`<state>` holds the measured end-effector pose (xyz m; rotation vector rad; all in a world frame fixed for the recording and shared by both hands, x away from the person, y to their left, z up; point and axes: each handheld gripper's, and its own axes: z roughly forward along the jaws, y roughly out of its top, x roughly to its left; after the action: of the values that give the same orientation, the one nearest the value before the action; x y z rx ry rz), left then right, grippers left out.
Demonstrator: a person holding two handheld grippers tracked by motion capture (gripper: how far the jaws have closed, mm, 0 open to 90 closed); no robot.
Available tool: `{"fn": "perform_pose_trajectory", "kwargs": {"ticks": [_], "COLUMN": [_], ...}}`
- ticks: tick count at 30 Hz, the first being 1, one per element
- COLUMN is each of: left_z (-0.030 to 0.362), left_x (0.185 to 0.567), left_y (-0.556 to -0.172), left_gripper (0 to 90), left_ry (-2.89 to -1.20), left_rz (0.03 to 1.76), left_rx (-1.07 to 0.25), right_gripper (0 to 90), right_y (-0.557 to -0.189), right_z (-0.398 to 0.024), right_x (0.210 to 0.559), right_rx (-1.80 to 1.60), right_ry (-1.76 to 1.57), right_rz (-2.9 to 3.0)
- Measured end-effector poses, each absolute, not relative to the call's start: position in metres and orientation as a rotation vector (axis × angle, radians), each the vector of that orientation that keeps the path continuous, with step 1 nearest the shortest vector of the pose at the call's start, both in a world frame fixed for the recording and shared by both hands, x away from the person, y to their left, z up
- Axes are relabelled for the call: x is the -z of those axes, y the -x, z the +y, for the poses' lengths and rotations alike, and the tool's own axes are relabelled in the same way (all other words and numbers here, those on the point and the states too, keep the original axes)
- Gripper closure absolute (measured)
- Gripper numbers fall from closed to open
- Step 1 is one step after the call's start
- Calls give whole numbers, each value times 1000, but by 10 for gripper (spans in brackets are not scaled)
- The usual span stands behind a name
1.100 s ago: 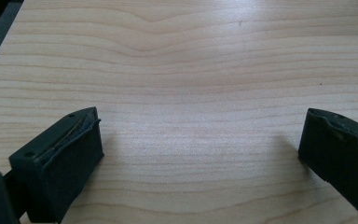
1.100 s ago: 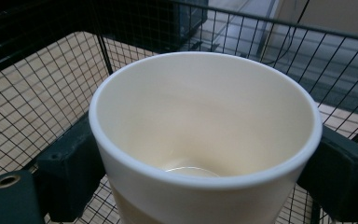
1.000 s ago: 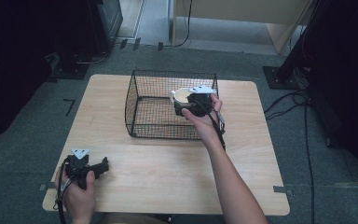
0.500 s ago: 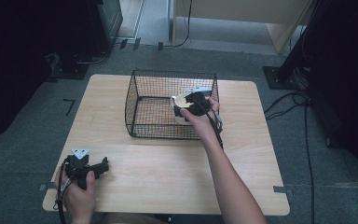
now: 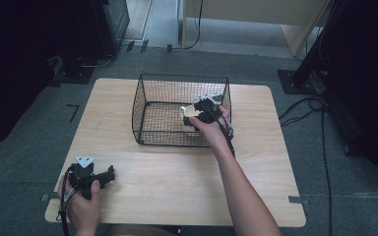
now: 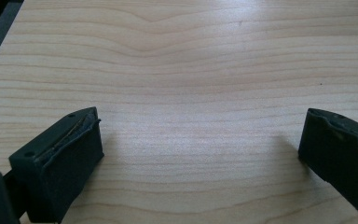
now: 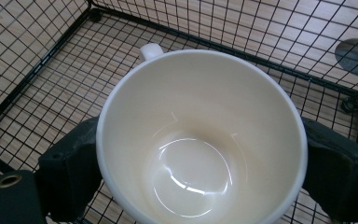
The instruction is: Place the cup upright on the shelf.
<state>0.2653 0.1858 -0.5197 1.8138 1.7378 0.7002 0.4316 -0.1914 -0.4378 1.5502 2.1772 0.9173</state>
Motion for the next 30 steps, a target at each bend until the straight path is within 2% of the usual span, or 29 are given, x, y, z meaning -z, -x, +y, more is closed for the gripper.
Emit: {"fn": "perform_pose_trajectory", "kwargs": {"ticks": [6, 10, 16, 30], "left_z": [186, 186, 186, 186], "left_x": [520, 520, 520, 520], "left_y": [-265, -265, -265, -265], "left_gripper": [0, 0, 0, 0], "left_ry": [-1814, -1814, -1814, -1814], "left_rz": [1738, 1738, 1738, 1738], "left_rx": [-700, -700, -700, -700], "right_gripper": [80, 22, 14, 14], "right_y": [-432, -430, -426, -382], "right_z": [-191, -190, -190, -204], "right_x": [436, 433, 427, 400], "right_rx": [-917, -930, -930, -1083], "right_ry": [-1535, -1505, -1465, -1324], "right_rz": [2211, 2226, 2195, 2048]}}
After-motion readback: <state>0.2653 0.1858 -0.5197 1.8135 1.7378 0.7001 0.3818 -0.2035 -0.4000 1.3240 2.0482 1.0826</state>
